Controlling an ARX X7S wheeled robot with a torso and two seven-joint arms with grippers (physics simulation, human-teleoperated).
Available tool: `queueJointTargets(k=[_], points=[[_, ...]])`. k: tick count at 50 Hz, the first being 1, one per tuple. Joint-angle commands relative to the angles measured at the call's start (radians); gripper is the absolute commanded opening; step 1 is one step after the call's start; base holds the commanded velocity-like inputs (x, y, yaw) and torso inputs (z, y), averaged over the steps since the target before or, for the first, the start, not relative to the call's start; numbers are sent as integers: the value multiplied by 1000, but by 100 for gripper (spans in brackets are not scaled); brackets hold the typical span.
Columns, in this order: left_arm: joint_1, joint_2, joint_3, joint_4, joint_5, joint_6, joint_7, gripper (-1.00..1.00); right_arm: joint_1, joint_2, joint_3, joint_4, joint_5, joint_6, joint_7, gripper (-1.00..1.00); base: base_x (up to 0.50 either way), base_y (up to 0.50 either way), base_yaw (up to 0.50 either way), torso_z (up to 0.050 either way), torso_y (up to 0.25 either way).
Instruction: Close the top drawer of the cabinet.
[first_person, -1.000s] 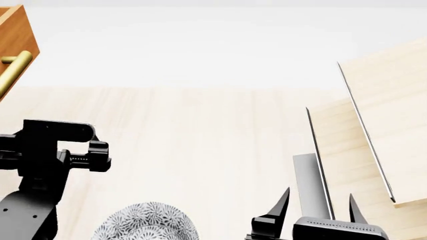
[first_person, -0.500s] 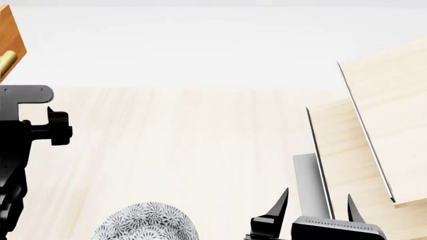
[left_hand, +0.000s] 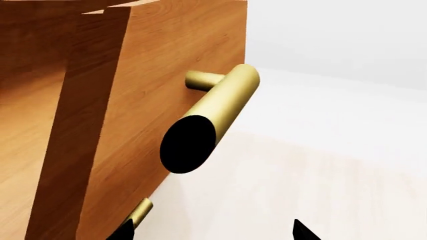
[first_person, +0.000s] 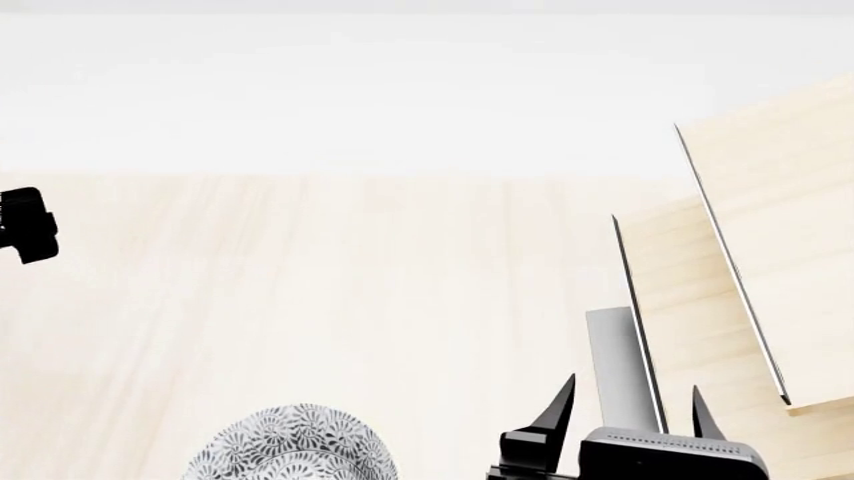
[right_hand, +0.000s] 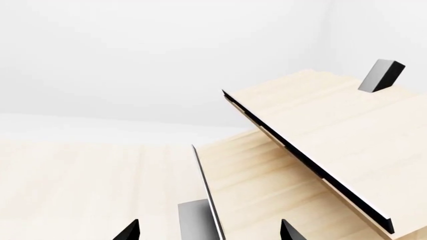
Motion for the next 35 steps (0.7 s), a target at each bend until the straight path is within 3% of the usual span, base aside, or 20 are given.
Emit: queueJointTargets(k=[1, 7, 17, 35], points=[[-78, -92, -160, -4, 5, -144, 85, 100, 8, 2, -3, 16, 3, -4, 2, 100, 0, 0, 0, 0, 0], [-86, -126, -243, -3, 15, -194, 137, 100, 15, 2, -7, 27, 4, -6, 2, 100, 0, 0, 0, 0, 0], [-88, -181, -344, -3, 34, -217, 106, 100, 17, 4, -7, 38, 6, -13, 5, 100, 0, 0, 0, 0, 0], [-126, -255, -391, -3, 57, -224, 59, 100, 27, 6, -13, 53, 12, -13, 10, 100, 0, 0, 0, 0, 0]])
